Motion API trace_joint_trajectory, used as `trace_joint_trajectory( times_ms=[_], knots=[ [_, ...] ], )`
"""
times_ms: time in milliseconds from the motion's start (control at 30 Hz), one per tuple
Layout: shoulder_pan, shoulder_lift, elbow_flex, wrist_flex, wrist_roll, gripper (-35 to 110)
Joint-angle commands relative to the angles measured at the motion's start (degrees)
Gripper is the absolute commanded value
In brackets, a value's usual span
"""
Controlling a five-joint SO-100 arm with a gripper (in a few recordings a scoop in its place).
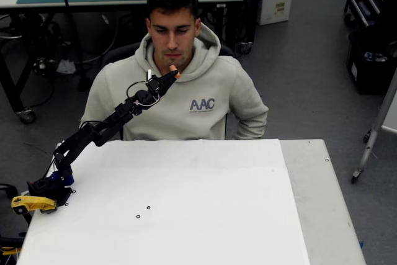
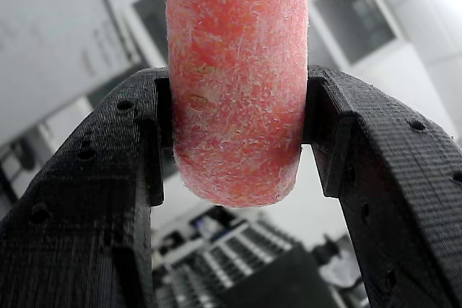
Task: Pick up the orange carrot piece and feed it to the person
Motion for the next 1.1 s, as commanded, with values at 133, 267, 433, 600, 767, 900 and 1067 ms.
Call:
trace_joint_trajectory(
  times_ms=[133,267,433,600,767,900,1067],
  knots=[
    [-0.7,3.2,-0.6,-1.3,-0.4,-2],
    [-1.1,3.2,-0.6,-0.9,-0.9,-2],
    [-1.5,2.8,-0.6,-1.1,-6.8,-2],
    [-3.9,3.1,-0.5,-1.2,-9.2,-2],
    [-4.5,3.1,-0.5,-1.2,-9.2,-2],
    [-4.5,3.1,-0.6,-1.0,-9.2,-1],
    [-4.3,3.2,-0.9,-1.1,-9.8,0]
  ],
)
